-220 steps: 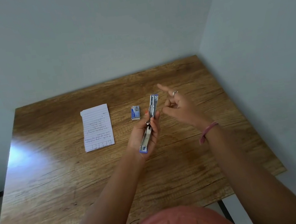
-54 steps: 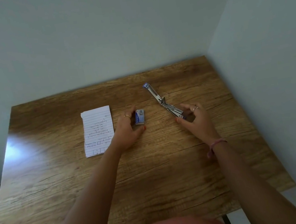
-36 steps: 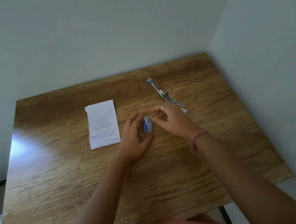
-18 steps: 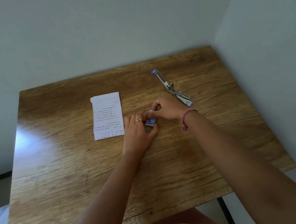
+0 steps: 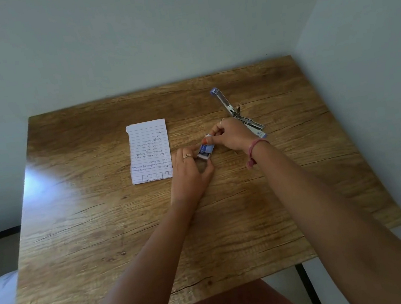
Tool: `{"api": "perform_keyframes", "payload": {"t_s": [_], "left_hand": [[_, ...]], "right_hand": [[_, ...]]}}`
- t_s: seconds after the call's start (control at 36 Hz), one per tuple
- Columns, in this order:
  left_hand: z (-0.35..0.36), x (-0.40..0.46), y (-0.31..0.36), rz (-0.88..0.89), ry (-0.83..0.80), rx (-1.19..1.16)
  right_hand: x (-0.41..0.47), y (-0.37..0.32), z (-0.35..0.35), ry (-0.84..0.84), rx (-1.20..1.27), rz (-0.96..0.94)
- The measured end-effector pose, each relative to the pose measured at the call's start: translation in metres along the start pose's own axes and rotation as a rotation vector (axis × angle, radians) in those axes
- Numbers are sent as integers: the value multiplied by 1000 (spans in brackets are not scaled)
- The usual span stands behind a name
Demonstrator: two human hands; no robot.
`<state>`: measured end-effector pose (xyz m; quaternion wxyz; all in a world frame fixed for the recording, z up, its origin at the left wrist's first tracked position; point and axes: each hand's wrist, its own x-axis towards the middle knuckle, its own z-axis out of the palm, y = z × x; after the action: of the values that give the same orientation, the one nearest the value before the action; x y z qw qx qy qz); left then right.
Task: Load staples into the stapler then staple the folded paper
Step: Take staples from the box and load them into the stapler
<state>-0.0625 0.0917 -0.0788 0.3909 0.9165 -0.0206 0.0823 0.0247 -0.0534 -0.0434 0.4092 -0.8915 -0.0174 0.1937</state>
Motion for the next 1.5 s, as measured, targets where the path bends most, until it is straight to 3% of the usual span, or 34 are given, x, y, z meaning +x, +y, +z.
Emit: {"api": "perform_keyframes", "payload": {"t_s": [0.31,0.47,0.56,0.67,0.83,0.97,1.19,1.5], "left_hand": [[-1,-1,1,-18,-17,2],[0,-1,1,0,-26,29],[0,-1,1,17,-18,42],[0,-1,1,31,-22,54],[-1,-2,2,49,-22,48],[-2,-2,3,53,-29,43],[-2,-2,3,59,-30,75],[-1,-1,3,54,-26,79]], "right_hand": [[2,-2,0,101,18,32],[-5,0,1,130,-10,-54],[-15,-3,-2,155,-151,-209],[-25,-11,-3,-10,-516,-373],[-25,-28,0,-111,-842,-483],[-23,-35,2,-124,-968,-526],[-26,-34,0,-53,-975,-522],[-26,-33,0,-111,-979,-542]]}}
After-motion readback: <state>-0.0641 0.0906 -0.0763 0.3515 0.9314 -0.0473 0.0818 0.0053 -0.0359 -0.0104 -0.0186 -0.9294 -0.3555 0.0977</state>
